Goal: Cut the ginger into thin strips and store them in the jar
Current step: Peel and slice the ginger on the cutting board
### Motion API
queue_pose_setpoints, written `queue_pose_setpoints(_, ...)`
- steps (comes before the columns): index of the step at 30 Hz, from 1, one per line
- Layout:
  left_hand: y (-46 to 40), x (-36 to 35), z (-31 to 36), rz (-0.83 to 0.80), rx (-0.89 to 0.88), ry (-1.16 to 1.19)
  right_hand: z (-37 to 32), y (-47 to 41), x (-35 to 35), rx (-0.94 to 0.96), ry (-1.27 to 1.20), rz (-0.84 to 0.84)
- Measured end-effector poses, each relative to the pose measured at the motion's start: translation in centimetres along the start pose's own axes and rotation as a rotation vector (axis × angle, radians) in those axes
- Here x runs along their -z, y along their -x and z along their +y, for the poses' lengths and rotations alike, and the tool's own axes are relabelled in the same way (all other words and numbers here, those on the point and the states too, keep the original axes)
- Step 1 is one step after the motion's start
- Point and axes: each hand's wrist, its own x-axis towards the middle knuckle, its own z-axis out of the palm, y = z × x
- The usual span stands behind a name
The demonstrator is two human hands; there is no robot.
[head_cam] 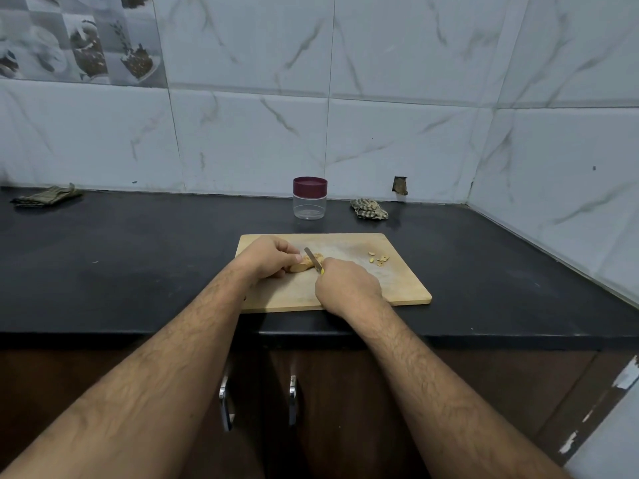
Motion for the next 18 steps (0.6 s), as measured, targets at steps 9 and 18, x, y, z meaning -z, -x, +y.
queue_pose_setpoints(9, -0.02, -0.28, 0.31, 0.001, -0.018, -0.079, -0.08, -0.05, 0.05, 0.005, 0.015, -0.003)
queue_pose_setpoints(18, 0.15, -0.45, 0.58, -0.013, -0.029, -0.134, -0.23, 0.13, 0.05, -0.002, 0.007, 0.012)
